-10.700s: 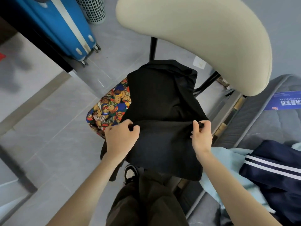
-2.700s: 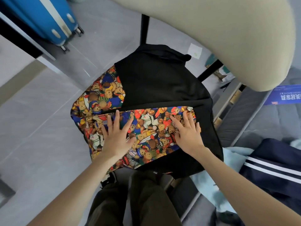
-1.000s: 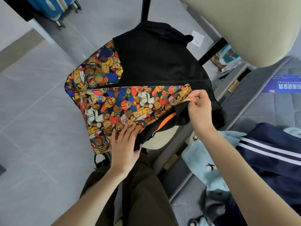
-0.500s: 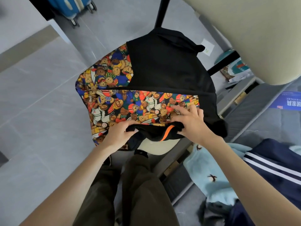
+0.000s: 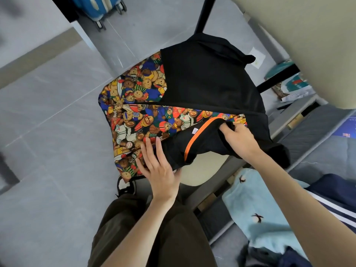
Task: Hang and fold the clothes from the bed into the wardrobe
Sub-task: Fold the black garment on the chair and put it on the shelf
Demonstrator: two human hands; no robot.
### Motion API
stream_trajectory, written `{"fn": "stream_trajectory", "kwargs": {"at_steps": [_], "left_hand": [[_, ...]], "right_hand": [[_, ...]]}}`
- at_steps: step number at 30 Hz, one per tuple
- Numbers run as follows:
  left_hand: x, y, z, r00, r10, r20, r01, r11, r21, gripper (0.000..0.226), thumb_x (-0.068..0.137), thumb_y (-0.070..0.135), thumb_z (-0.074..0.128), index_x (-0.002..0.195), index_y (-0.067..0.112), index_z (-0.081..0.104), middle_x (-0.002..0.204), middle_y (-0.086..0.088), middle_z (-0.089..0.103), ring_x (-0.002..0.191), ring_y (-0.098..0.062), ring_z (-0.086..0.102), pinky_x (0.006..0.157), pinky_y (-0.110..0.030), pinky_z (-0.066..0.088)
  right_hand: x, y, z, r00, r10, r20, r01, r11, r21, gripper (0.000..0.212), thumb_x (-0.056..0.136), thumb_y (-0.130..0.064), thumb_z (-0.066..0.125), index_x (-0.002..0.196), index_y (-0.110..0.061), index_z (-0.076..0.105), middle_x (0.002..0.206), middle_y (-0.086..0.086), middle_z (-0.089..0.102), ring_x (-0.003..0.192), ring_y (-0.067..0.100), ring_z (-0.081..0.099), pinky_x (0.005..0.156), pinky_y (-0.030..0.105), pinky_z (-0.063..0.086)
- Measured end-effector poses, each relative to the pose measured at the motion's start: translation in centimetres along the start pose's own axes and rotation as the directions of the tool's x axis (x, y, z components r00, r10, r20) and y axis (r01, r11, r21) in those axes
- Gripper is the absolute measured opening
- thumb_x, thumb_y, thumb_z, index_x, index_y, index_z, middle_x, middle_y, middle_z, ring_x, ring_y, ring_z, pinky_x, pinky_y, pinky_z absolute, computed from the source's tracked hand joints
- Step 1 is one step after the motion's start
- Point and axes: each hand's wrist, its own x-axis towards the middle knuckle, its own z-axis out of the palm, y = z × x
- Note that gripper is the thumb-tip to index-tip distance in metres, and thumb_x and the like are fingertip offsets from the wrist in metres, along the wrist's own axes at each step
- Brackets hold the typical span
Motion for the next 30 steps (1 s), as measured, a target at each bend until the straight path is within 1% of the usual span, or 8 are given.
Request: {"fn": "stream_trajectory", "kwargs": {"at_steps": [3, 8, 13, 16, 19, 25, 27, 30], "left_hand": [[1.3, 0.0, -0.2, 1.000, -0.014, 0.020, 0.013, 0.998, 0.066, 0.120, 0.051, 0.027, 0.093, 0.149, 0.012, 0.027, 0.154, -0.016, 0.028, 0.143, -0.035, 0.024, 0.113, -0.055, 0.017], [2.0, -2.6, -2.3, 0.983, 0.178, 0.050, -0.181, 0.981, 0.073, 0.085, 0.064, 0.001, 0.085, 0.140, 0.007, 0.047, 0.141, -0.013, 0.051, 0.132, -0.035, 0.044, 0.109, -0.052, 0.036], [1.5, -5.6, -6.1, 0.906, 0.318, 0.279, -0.372, 0.912, 0.170, 0.065, 0.072, 0.002, 0.078, 0.132, 0.014, 0.057, 0.130, -0.006, 0.061, 0.125, -0.029, 0.053, 0.109, -0.043, 0.036], [0.4, -6.3, -7.9, 0.836, 0.251, 0.488, -0.408, 0.879, 0.246, 0.061, 0.092, 0.009, 0.054, 0.146, 0.032, 0.037, 0.149, 0.008, 0.042, 0.139, -0.017, 0.035, 0.115, -0.033, 0.024], [-0.1, -5.9, -9.9, 0.795, 0.223, 0.564, -0.448, 0.843, 0.299, 0.059, 0.095, 0.012, 0.048, 0.146, 0.039, 0.034, 0.135, 0.006, 0.056, 0.121, -0.017, 0.055, 0.098, -0.029, 0.045], [1.9, -4.0, -13.3, 0.650, -0.017, 0.760, -0.365, 0.870, 0.332, 0.035, 0.094, 0.011, 0.045, 0.128, 0.014, 0.053, 0.108, -0.004, 0.060, 0.094, -0.021, 0.060, 0.072, -0.028, 0.046], [3.0, -3.0, -14.5, 0.673, -0.030, 0.739, -0.351, 0.866, 0.355, 0.033, 0.093, 0.009, 0.043, 0.125, 0.012, 0.053, 0.102, -0.004, 0.057, 0.091, -0.021, 0.058, 0.069, -0.028, 0.041], [5.0, -1.5, -15.9, 0.791, 0.009, 0.611, -0.318, 0.860, 0.399, 0.037, 0.093, 0.008, 0.044, 0.128, 0.018, 0.053, 0.114, -0.005, 0.060, 0.105, -0.024, 0.059, 0.078, -0.030, 0.045]], "right_hand": [[0.1, -0.1, 0.1, 0.999, 0.029, -0.017, -0.029, 0.999, 0.026, 0.037, 0.097, -0.044, 0.046, 0.069, -0.021, 0.052, 0.067, -0.004, 0.055, 0.066, 0.010, 0.052, 0.054, 0.024, 0.033], [-0.7, 1.1, 1.2, 0.998, -0.062, -0.010, 0.060, 0.990, -0.130, 0.033, 0.099, -0.035, 0.045, 0.069, -0.022, 0.049, 0.063, -0.006, 0.052, 0.059, 0.008, 0.048, 0.053, 0.023, 0.030], [-2.7, 4.9, 2.0, 0.978, -0.093, 0.186, 0.154, 0.924, -0.350, 0.016, 0.099, -0.023, 0.049, 0.104, -0.013, 0.060, 0.085, 0.003, 0.056, 0.089, 0.029, 0.059, 0.067, 0.034, 0.041], [-4.4, 6.3, 2.6, 0.970, -0.054, 0.237, 0.168, 0.853, -0.494, 0.021, 0.099, -0.031, 0.050, 0.107, -0.014, 0.060, 0.086, 0.001, 0.056, 0.095, 0.030, 0.060, 0.067, 0.034, 0.042], [-5.5, 6.5, 2.5, 0.964, -0.026, 0.266, 0.173, 0.819, -0.547, 0.030, 0.098, -0.039, 0.049, 0.113, -0.016, 0.061, 0.102, 0.006, 0.065, 0.099, 0.028, 0.061, 0.077, 0.037, 0.049], [-7.0, 5.6, 1.0, 0.920, -0.036, 0.390, 0.241, 0.837, -0.491, 0.045, 0.098, -0.047, 0.046, 0.124, -0.015, 0.060, 0.118, 0.008, 0.066, 0.108, 0.027, 0.060, 0.091, 0.036, 0.047], [-7.0, 4.6, 0.2, 0.918, -0.027, 0.395, 0.229, 0.850, -0.475, 0.049, 0.096, -0.051, 0.045, 0.127, -0.016, 0.059, 0.121, 0.009, 0.065, 0.111, 0.028, 0.059, 0.094, 0.039, 0.046], [-6.4, 2.7, -1.4, 0.939, -0.059, 0.338, 0.224, 0.852, -0.473, 0.052, 0.094, -0.058, 0.044, 0.127, -0.022, 0.060, 0.124, 0.009, 0.063, 0.114, 0.031, 0.058, 0.096, 0.040, 0.046]]}}
